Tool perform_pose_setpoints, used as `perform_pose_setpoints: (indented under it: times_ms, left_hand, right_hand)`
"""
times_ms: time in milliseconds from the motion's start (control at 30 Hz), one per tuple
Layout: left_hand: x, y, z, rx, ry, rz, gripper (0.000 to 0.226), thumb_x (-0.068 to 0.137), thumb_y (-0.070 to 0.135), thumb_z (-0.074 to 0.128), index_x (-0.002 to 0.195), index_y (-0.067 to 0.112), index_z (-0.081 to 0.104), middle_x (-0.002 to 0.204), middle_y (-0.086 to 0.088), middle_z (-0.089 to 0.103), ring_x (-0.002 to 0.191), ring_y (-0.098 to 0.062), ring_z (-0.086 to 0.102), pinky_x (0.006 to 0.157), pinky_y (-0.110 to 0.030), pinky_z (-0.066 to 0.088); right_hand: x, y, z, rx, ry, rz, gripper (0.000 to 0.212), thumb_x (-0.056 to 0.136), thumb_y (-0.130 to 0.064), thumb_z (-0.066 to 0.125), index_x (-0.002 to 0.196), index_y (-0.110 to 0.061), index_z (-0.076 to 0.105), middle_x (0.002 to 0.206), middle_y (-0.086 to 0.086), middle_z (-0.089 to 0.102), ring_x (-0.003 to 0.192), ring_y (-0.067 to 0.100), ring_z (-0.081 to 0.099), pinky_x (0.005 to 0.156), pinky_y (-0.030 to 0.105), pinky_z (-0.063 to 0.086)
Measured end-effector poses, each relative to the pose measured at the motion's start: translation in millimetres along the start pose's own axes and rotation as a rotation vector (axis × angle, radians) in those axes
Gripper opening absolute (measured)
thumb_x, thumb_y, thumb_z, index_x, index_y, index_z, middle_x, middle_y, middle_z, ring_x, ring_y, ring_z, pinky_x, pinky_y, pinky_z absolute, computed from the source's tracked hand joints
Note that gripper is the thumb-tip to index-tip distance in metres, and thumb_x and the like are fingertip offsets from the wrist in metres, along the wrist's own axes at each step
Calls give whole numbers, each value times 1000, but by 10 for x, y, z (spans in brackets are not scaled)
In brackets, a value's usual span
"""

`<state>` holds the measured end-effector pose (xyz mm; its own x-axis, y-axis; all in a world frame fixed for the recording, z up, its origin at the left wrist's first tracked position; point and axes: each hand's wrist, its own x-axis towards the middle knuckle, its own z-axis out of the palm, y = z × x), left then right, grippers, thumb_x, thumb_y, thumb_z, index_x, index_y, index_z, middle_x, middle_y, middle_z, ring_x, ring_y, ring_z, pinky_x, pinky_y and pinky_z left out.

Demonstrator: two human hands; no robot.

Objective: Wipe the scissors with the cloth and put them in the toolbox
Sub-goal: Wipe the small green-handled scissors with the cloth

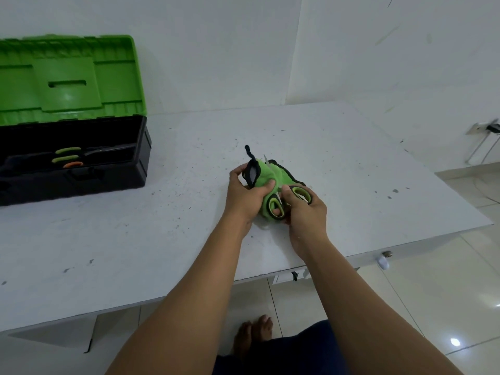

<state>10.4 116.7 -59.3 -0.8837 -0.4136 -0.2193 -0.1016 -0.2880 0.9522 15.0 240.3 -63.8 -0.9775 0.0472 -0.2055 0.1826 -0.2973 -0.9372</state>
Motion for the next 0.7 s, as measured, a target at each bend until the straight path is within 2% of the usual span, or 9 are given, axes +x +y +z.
perform_pose_setpoints:
  times_ms: [67,167,233,400,533,633,700]
  left_hand:
    - [21,63,13,27,54,7,63,86,3,83,132,27,47,105,3,71,91,-12,74,78,-29,61]
    - [96,106,36,-19,133,-47,71,83,3,84,136,27,42,120,-6,69,104,-22,72,94,-41,61]
    - [156,120,54,-55,165,-71,74,82,3,84,136,27,39,130,-11,65,109,-26,70,99,-45,60]
    - [246,153,128,-90,190,-99,71,85,1,81,135,26,37,132,-12,62,108,-26,69,95,-43,60]
    - [329,179,125,-147,230,-109,67,88,1,78,135,26,38,134,-11,60,111,-27,67,95,-43,60]
    - [376,177,112,-141,252,-110,66,87,2,79,132,27,39,134,-11,60,110,-26,68,93,-43,60]
    - [399,174,90,-157,266,-103,64,86,2,79,131,26,40,133,-11,61,109,-25,68,92,-42,60]
  right_hand:
    - [-2,-13,18,-22,-9,1,9,92,-18,80,97,-12,76,82,4,74,73,22,71,58,30,57]
    - [2,-5,48,-31,-5,-7,5,91,-20,81,93,-17,77,83,2,77,79,19,73,70,33,59]
    - [11,7,37,-51,5,-12,5,90,-20,80,88,-18,77,80,1,76,77,20,70,71,35,57]
    - [27,-12,23,-65,39,-2,7,91,-19,79,85,-18,75,74,-2,70,62,15,58,58,30,46]
    - [17,9,13,-80,42,-16,8,90,-19,79,83,-19,76,77,1,70,64,16,55,61,31,46]
    - [-3,2,1,-85,44,-5,8,91,-19,78,84,-18,75,78,3,67,61,15,52,56,29,45]
    - [-15,14,-12,-80,41,-4,8,91,-19,78,83,-17,75,78,3,67,60,15,52,60,31,47]
